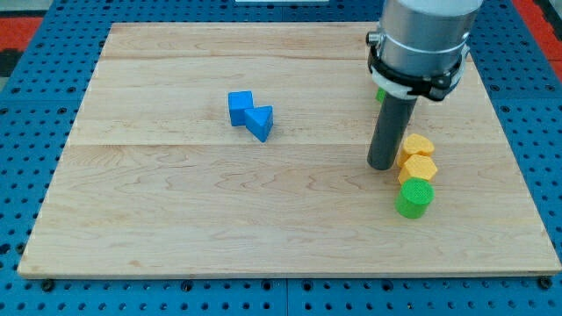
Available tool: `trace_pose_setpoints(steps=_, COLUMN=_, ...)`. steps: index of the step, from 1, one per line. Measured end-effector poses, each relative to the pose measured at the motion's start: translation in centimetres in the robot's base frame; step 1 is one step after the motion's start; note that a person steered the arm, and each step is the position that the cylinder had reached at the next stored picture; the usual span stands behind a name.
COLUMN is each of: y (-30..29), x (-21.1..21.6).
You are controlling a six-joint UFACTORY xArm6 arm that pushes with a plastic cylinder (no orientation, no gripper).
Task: Slide the red circle towards the blue triangle
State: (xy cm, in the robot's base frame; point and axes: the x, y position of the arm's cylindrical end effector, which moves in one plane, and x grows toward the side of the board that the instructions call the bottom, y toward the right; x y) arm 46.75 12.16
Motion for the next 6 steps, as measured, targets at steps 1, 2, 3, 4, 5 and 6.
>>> trace_pose_setpoints(steps=1, y=0.4, x=-1.6)
trace_pose_setpoints(steps=2, y=4.4, x=-3.3)
trace_pose_setpoints(steps=3, y=10.4, x=-5.1)
trace_pose_setpoints(steps=4, y=5.8, x=-7.1)
trace_pose_setpoints(steps=5, y=-2.5, x=-7.5)
trace_pose_setpoints(steps=6, y=-3.7, x=-6.9)
